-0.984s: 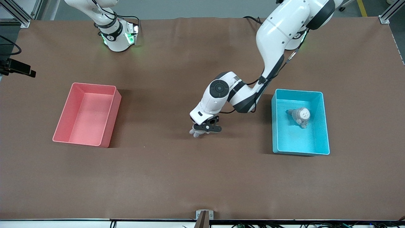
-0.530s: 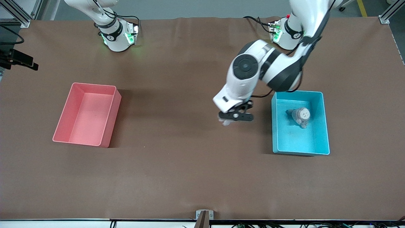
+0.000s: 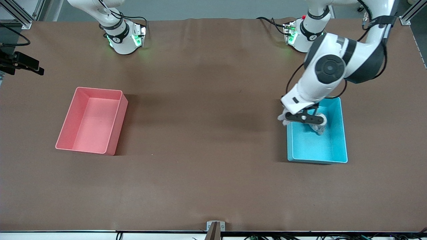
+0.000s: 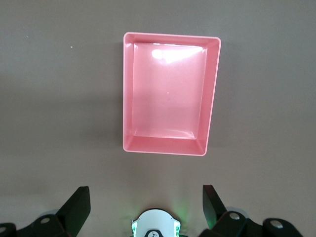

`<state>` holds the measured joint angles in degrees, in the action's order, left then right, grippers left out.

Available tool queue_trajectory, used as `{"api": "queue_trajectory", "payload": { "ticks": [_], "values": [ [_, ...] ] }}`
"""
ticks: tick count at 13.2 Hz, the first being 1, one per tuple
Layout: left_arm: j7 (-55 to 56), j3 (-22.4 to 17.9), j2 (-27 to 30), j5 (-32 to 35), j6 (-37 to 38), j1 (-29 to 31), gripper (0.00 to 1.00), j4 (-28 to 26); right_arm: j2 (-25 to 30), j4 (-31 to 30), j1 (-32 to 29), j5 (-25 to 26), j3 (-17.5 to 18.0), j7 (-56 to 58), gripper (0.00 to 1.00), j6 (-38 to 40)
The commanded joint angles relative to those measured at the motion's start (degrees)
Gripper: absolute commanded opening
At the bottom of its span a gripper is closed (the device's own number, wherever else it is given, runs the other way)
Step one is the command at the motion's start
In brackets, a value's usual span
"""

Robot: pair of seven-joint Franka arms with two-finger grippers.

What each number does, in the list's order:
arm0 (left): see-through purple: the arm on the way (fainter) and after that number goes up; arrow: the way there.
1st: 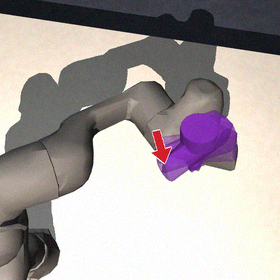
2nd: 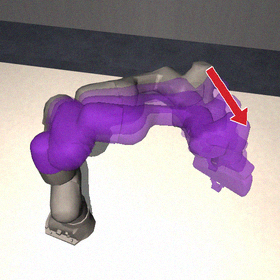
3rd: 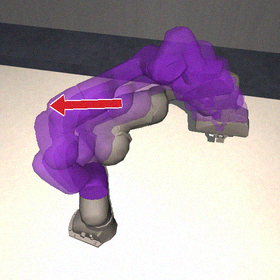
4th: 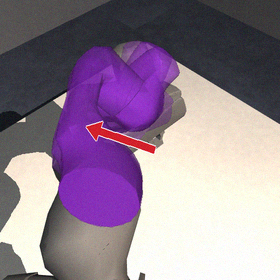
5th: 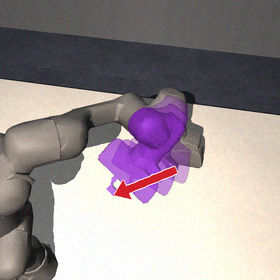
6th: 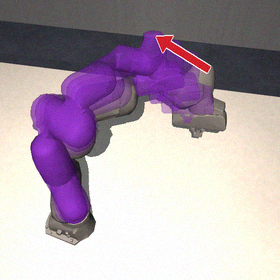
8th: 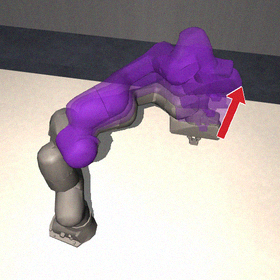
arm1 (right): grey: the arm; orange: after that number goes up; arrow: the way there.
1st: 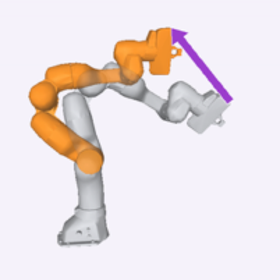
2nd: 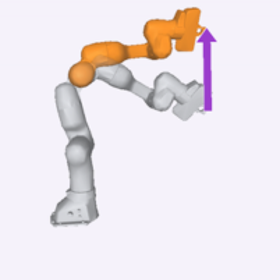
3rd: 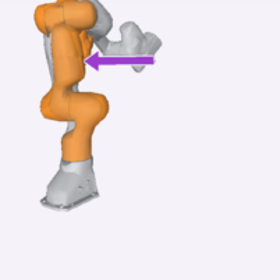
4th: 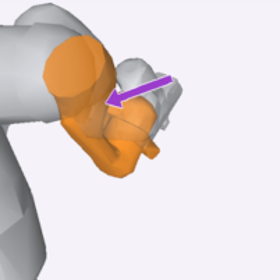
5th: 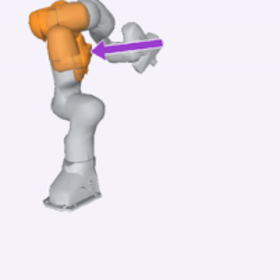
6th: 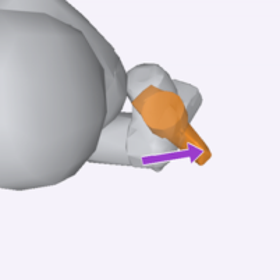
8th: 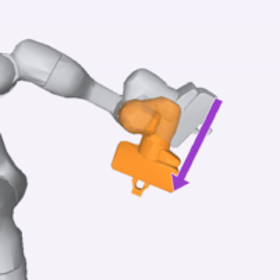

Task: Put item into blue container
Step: 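Lift the bunny plush and carry it over the blue box with the left gripper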

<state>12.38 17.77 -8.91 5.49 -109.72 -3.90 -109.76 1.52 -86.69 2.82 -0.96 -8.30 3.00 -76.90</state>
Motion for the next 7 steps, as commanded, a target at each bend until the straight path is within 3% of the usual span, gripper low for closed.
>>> {"api": "queue_trajectory", "payload": {
  "ticks": [1,7],
  "values": [
    [-6.1,0.5,1.8,-0.9,-5.6,3.9,0.26,-5.7,1.9,-0.9,-0.3,0.0,-0.2,0.4,1.0,-1.1],
    [-11.9,0.3,-1.9,0.0,-9.5,8.2,0.26,-8.0,2.7,-0.8,-0.3,0.4,-0.3,0.5,1.0,-0.7]
  ]
}}
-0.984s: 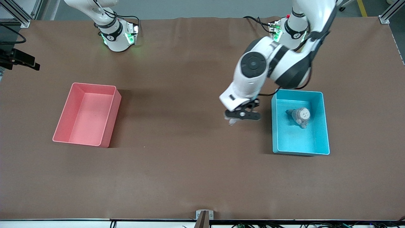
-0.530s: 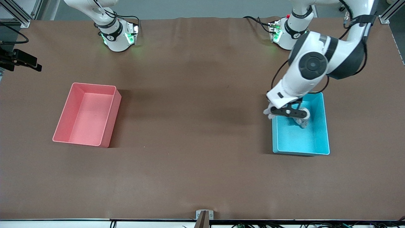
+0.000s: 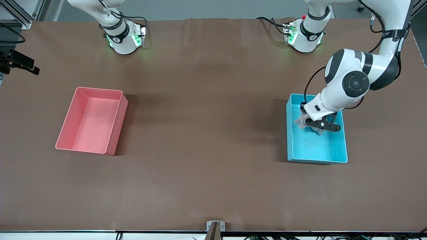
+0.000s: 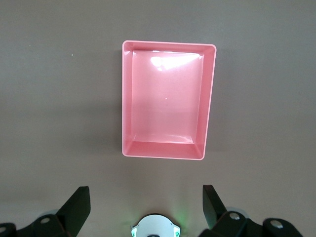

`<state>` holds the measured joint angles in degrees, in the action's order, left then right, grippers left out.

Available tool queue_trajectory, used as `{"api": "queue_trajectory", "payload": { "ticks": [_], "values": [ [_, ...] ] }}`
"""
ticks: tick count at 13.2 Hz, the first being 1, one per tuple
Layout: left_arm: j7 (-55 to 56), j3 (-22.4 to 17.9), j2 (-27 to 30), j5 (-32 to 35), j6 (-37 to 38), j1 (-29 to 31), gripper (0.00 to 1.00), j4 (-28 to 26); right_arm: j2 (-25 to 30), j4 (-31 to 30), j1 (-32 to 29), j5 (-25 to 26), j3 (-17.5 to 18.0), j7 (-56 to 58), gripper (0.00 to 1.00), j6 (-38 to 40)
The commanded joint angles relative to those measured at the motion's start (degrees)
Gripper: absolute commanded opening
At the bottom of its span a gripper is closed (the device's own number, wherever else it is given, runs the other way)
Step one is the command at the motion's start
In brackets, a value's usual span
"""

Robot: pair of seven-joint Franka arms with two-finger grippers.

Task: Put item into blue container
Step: 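Lower the bunny into the blue box and open the left gripper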

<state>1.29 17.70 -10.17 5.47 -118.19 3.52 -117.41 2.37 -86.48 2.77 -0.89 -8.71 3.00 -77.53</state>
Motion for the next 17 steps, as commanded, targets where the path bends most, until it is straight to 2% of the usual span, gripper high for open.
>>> {"api": "queue_trajectory", "payload": {
  "ticks": [1,7,10,11,12,13,17],
  "values": [
    [-0.9,0.4,-1.9,0.1,-2.4,0.9,0.26,-0.5,1.9,-1.0,-0.2,0.4,0.2,0.4,1.0,-0.1],
    [-0.9,0.4,-9.6,4.5,-9.2,2.6,0.27,-0.8,1.9,-1.0,0.0,0.4,0.4,0.4,1.0,0.7],
    [-0.9,0.4,-10.9,4.5,-10.2,2.6,0.33,-0.9,2.0,-1.0,-0.1,0.3,0.5,0.4,1.0,1.2],
    [-0.9,0.5,-10.7,4.5,-10.1,2.5,0.45,-0.8,2.0,-1.0,-0.9,0.2,1.2,0.4,1.0,1.3],
    [-0.8,0.5,-10.2,4.5,-9.9,2.5,0.78,-0.8,2.3,-1.0,-2.9,0.2,3.2,0.4,1.0,1.5],
    [-0.8,0.5,-9.9,4.5,-9.8,2.6,1.0,-0.8,2.6,-1.1,-4.7,0.2,5.4,0.4,1.0,1.5],
    [-1.4,0.8,-4.7,3.9,-9.0,5.2,1.0,-0.6,2.7,-1.1,-5.1,0.2,6.1,0.4,1.0,1.5]
  ]
}}
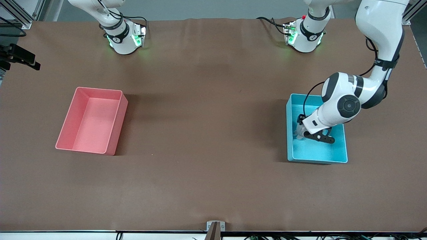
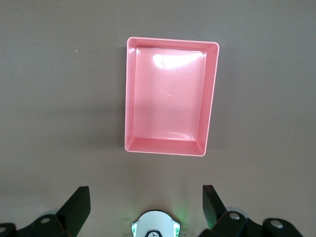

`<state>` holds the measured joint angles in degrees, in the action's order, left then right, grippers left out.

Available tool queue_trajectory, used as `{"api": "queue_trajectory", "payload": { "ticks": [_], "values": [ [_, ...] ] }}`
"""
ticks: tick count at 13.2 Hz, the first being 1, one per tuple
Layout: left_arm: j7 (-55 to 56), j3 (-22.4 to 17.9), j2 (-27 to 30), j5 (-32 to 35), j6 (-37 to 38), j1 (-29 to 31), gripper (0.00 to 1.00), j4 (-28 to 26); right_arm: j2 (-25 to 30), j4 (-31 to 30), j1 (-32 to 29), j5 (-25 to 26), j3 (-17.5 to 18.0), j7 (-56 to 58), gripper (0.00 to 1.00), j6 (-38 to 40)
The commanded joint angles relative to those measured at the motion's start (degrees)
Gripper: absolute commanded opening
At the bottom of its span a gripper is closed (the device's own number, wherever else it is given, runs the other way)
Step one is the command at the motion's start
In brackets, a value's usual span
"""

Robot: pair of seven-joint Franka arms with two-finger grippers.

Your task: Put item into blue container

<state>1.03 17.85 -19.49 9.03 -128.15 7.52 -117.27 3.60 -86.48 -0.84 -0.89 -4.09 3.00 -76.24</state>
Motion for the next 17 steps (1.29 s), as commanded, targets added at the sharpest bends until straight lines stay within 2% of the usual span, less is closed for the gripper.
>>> {"api": "queue_trajectory", "payload": {
  "ticks": [1,4,6,8,12,14,17],
  "values": [
    [-1.1,0.7,6.8,0.3,2.4,1.2,1.0,-0.6,1.5,-1.1,-1.4,0.2,1.5,0.4,1.0,0.2],
    [-3.2,0.6,15.3,-0.2,7.9,1.4,1.0,-0.2,1.7,-1.1,-1.1,0.1,1.5,0.3,1.0,0.5],
    [-3.6,0.5,20.4,-3.5,12.4,2.9,1.0,0.2,2.0,-1.2,-0.1,0.0,1.3,0.3,1.0,0.7],
    [-3.7,0.3,23.6,-3.9,18.3,4.0,1.0,3.4,2.0,-1.4,0.1,0.0,1.0,0.4,1.0,0.7],
    [-3.1,-0.5,24.9,-6.8,32.8,5.8,1.0,14.9,2.8,-1.6,0.3,-0.3,1.0,0.3,1.0,0.9],
    [-2.0,-0.7,24.0,-8.2,35.6,6.7,1.0,20.0,3.0,-1.7,0.4,-0.3,1.0,0.3,1.0,1.4],
    [-1.2,-0.9,24.6,-9.5,37.5,9.6,1.0,24.5,3.6,-1.5,0.1,-0.4,1.0,0.3,1.0,1.6]
  ]
}}
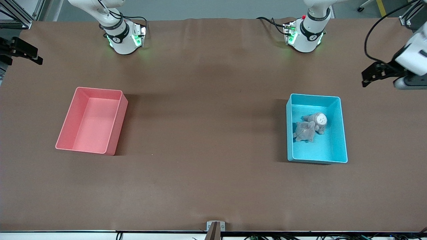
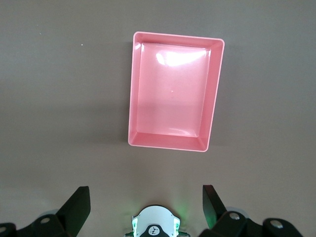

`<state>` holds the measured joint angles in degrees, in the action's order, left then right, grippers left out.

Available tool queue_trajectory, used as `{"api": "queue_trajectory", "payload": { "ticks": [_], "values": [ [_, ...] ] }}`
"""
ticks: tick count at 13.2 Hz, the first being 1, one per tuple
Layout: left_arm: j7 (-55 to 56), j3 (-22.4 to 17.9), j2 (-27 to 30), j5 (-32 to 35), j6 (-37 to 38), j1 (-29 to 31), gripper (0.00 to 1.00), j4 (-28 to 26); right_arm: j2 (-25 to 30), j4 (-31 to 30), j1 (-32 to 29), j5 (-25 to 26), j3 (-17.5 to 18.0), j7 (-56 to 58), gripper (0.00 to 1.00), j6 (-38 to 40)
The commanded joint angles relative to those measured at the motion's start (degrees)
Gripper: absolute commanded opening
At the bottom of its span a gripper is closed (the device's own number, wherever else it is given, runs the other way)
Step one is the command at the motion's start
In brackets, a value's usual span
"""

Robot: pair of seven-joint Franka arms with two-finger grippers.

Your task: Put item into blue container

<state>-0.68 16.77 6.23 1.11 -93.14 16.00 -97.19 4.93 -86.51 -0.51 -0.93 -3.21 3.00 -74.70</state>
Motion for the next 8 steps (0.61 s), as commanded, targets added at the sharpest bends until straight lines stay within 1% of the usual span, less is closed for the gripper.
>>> {"api": "queue_trajectory", "payload": {
  "ticks": [1,8],
  "values": [
    [0.5,0.2,-1.4,-1.8,3.0,1.6,1.0,5.7,2.8,-1.5,-0.2,-0.5,0.1,0.3,1.0,0.1],
    [-0.2,0.3,-1.3,-1.8,2.9,1.5,1.0,6.9,2.5,-1.7,0.2,-0.4,0.2,0.4,1.0,-0.5]
  ]
}}
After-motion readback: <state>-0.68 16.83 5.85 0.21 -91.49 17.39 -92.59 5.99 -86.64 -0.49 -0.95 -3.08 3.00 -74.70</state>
